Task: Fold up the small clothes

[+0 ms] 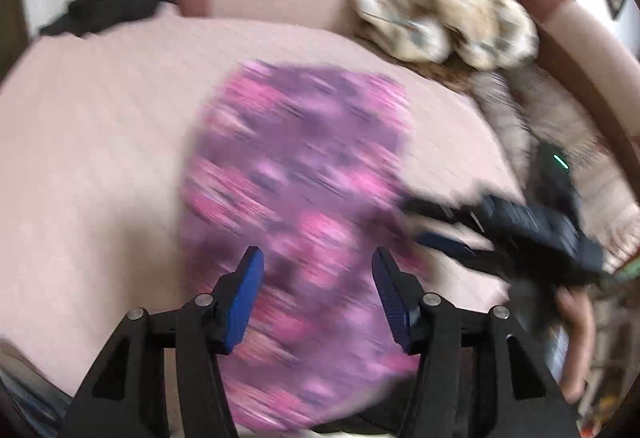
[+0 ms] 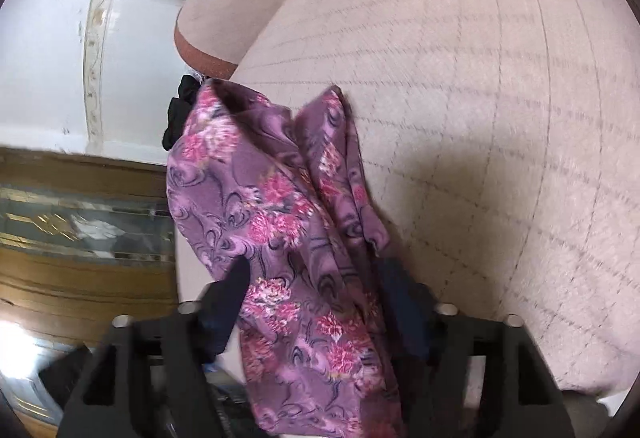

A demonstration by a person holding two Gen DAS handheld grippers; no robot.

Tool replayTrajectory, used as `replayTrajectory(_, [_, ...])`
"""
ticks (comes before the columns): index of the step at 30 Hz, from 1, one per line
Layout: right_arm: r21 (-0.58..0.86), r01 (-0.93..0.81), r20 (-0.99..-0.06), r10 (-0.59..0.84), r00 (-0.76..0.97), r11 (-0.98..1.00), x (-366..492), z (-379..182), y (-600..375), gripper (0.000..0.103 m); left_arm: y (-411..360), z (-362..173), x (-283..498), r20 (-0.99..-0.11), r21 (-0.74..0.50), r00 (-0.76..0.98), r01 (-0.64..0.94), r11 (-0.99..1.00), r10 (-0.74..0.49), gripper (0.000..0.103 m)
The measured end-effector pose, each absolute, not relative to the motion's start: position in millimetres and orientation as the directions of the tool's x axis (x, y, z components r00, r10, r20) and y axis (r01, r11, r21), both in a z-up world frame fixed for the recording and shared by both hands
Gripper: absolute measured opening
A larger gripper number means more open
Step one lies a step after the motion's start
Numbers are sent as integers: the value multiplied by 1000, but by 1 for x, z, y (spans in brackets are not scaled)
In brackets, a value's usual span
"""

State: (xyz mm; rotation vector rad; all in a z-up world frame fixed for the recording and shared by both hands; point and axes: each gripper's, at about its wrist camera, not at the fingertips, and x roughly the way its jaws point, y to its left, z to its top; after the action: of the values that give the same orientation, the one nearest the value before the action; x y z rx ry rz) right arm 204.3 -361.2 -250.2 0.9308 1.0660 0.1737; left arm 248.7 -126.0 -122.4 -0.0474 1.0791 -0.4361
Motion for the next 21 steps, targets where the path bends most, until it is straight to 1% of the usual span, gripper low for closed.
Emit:
replayTrajectory(1, [707,294,-689,534,490,643,206,-251,-355,71,-119,-125,261,-848,-221,413,293,930,-332,55])
replayTrajectory(2, [683,291,-715,529,457,670,208,-254,-347,53,-115,-128,273,-856,-210,414,268,940,-309,55])
replayTrajectory(3, [645,299,-750,509,422,703,214,-256,-341,23,-109,-129,282,-862,-211,409,247,946,-299,55])
replayTrajectory(4, [609,311,-780,478,404,730,214,-257,-337,13,-102,-131,289,-867,-221,401,225,949,-297,55])
replayTrajectory(7, [543,360,-825,400,400,759,199,-251,-337,10,-82,-134,315,-873,-283,373,138,949,-315,56])
replayTrajectory(9, [508,378,-847,371,381,774,194,-251,-336,10,-75,-135,324,-871,-313,361,118,942,-335,68])
replayTrajectory(11, [501,374,-857,387,339,780,199,-248,-332,14,-77,-140,336,-870,-335,343,116,935,-354,70])
replayTrajectory(12, [513,351,-842,381,382,783,199,-233,-335,16,-75,-144,342,-867,-352,331,118,928,-371,70])
replayTrajectory(13, [529,327,-822,377,427,783,198,-220,-338,23,-73,-149,349,-866,-369,319,112,923,-385,70])
replayTrajectory(14, [547,289,-792,373,484,786,199,-199,-340,51,-71,-152,351,-866,-377,313,104,920,-390,71])
replayTrajectory(15, [556,264,-773,373,513,788,202,-187,-341,81,-70,-160,361,-864,-398,298,90,913,-406,73])
replayTrajectory(16, [563,222,-745,372,554,796,210,-167,-342,89,-67,-168,370,-857,-430,281,71,900,-432,74])
replayTrajectory(17, [551,192,-737,365,569,812,223,-154,-343,91,-68,-173,374,-853,-448,272,56,892,-445,75])
replayTrajectory(19, [540,171,-741,370,560,824,254,-148,-342,91,-65,-186,386,-840,-495,243,19,869,-484,78])
replayTrajectory(21, [597,154,-729,452,513,787,292,-171,-343,90,-65,-198,396,-829,-524,231,3,852,-510,82])
